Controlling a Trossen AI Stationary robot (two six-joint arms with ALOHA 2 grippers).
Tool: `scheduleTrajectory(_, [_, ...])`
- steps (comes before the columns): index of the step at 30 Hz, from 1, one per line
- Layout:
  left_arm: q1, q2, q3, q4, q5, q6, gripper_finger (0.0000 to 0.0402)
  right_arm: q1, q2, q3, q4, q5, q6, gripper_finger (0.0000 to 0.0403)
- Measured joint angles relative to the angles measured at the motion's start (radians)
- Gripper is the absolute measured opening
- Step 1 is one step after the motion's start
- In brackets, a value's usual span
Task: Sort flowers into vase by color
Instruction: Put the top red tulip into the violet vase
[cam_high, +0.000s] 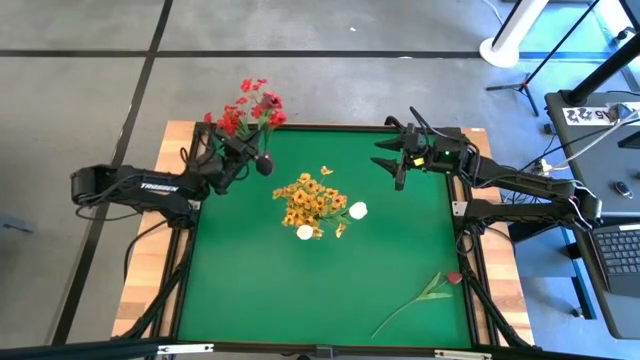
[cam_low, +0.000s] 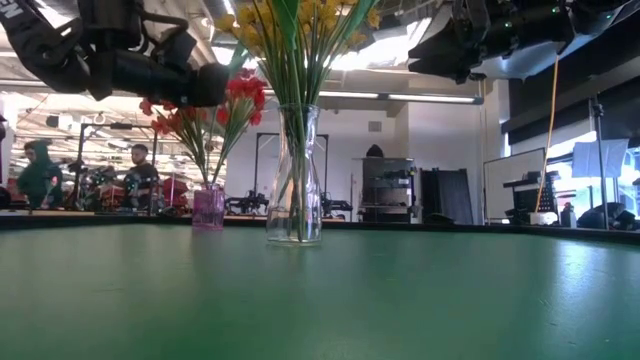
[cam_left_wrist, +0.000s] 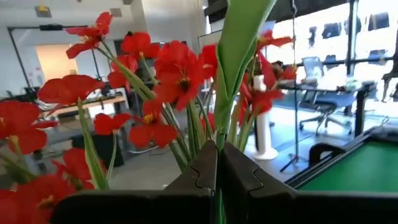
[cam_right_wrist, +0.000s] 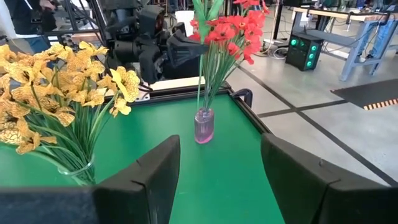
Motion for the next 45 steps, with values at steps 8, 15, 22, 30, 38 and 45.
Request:
scheduleTrajectory(8, [0.073, 0.047, 0.001, 0.004, 0.037, -0.041, 0.0000, 0.000, 0.000, 0.000, -0.004, 0.000, 0.000, 0.0221])
scheduleTrajectory(15, [0.097, 0.097, 0.002, 0.004, 0.102, -0.092, 0.0000, 0.000, 0.000, 0.000, -0.008, 0.000, -0.001, 0.0221])
scheduleTrajectory(22, [0.089, 0.098, -0.002, 0.040, 0.102, -0.087, 0.0002, 0.000, 0.000, 0.000, -0.007, 0.000, -0.001, 0.0221])
scheduleTrajectory(30, [0.080, 0.098, -0.002, 0.074, 0.100, -0.083, 0.0001, 0.000, 0.000, 0.000, -0.008, 0.000, -0.001, 0.0221])
scheduleTrajectory(38, [0.059, 0.098, -0.002, 0.071, 0.100, -0.082, 0.0001, 0.000, 0.000, 0.000, -0.016, 0.000, -0.001, 0.0221])
scheduleTrajectory(45, [0.059, 0.098, -0.002, -0.056, 0.098, -0.117, 0.0000, 0.000, 0.000, 0.000, -0.050, 0.000, -0.001, 0.0221])
